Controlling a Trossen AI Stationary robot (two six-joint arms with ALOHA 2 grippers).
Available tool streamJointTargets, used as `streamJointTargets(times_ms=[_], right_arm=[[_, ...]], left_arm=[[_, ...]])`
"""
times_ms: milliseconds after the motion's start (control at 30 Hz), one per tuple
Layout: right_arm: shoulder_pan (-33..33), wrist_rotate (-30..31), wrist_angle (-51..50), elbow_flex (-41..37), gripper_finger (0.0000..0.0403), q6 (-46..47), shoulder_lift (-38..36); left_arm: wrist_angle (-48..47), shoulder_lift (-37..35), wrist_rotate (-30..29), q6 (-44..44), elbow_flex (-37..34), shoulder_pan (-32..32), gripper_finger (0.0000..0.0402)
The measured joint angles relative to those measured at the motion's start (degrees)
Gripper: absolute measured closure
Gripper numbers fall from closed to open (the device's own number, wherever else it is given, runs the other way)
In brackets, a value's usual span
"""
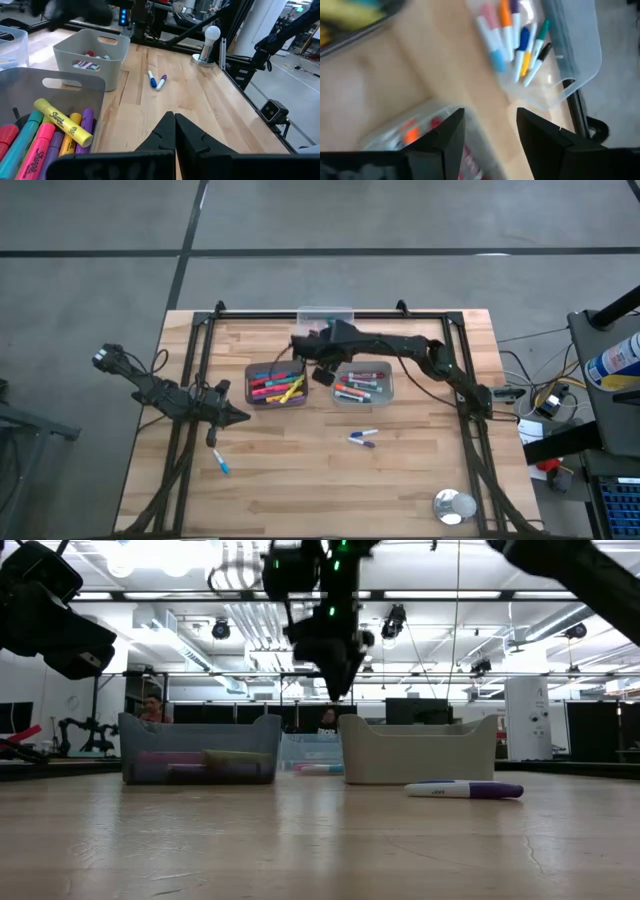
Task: Pick & Place Markers
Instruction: Put the small purple highlighter pen into the transparent bin
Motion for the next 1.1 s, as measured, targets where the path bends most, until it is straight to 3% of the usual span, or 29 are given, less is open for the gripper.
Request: streamJointTargets(times_ms=[167,433,800,1100], right_arm=[[7.11,-0.84,-3.67,0.0,0.0232,-0.69,-2.33],[16.91,-14.71,-2.52,0.02,0.0236,2.25,-5.0],[27.83,-15.03,-1.6,-6.6,0.0243,11.56,-4.91],[30.08,-16.56,1.69,-18.16,0.0259,17.07,-4.88]], left_arm=[[0.0,0.0,-0.02,0.0,0.0,0.0,0.0401],[0.0,0.0,-0.02,0.0,0.0,0.0,0.0401],[0.0,0.0,0.0,0.0,0.0,0.0,0.0401],[0.0,0.0,0.0,0.15,0.0,0.0,0.0401]])
